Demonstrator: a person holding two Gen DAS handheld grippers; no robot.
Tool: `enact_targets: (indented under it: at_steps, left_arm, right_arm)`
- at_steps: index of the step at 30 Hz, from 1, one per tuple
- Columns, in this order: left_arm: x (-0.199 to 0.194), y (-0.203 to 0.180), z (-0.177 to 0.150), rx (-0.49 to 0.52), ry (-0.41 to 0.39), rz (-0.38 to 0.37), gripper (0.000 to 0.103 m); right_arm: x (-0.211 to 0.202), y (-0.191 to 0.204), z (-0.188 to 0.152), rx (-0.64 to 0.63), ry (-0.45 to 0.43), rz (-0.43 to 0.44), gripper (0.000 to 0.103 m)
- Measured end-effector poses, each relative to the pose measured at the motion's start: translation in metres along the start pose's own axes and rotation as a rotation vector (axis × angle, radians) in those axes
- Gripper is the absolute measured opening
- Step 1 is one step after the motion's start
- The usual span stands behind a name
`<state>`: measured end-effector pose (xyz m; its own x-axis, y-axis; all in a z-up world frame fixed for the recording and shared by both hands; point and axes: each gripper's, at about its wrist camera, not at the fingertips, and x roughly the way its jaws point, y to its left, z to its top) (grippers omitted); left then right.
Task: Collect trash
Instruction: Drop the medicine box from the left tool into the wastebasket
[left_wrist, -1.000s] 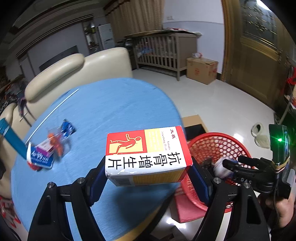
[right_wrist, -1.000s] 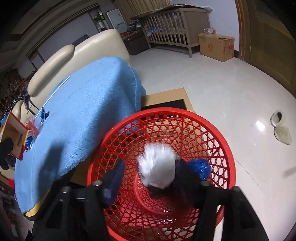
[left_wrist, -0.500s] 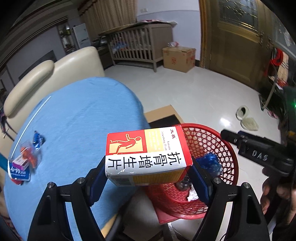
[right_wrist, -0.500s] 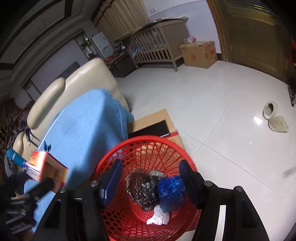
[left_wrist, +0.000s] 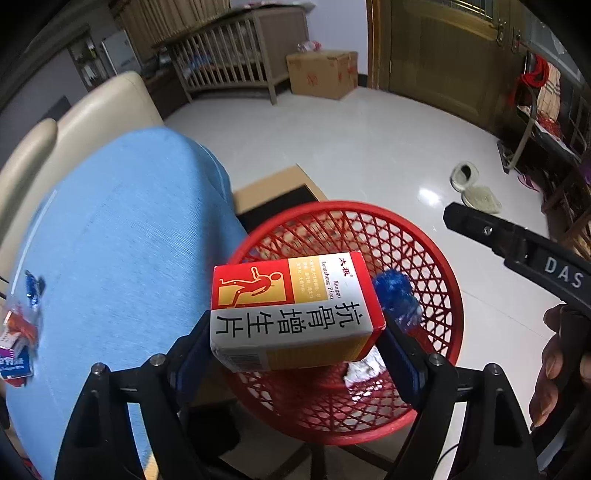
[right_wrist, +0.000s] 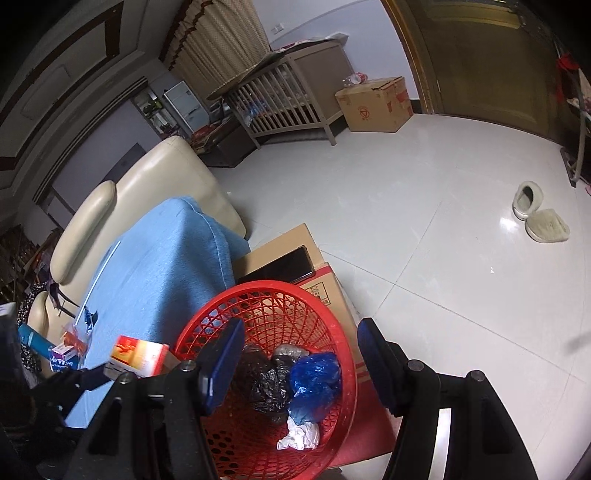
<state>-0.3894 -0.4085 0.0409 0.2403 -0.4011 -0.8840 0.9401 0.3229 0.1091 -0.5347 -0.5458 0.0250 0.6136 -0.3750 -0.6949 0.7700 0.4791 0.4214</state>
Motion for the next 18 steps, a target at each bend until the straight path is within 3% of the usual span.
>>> enact_targets:
  at_steps: [5,12,18]
  left_arm:
    - [0.002,0.011,-0.002,-0.061,0.03,-0.093,0.084]
    - [-0.006,0.03,-0.002,-0.148,0.0,-0.162,0.085]
    - [-0.024,0.055,-0.01,-0.158,-0.077,-0.11,0.085]
  right_arm:
    - [0.0,0.001,-0.002,-0.001,0.002,0.005,0.067]
    - [-0.001,0.015,-0.001,-0.027,-0.005,0.02,0.067]
    - [-0.003,0.029,0.001,-0.048,-0.008,0.048,0.067]
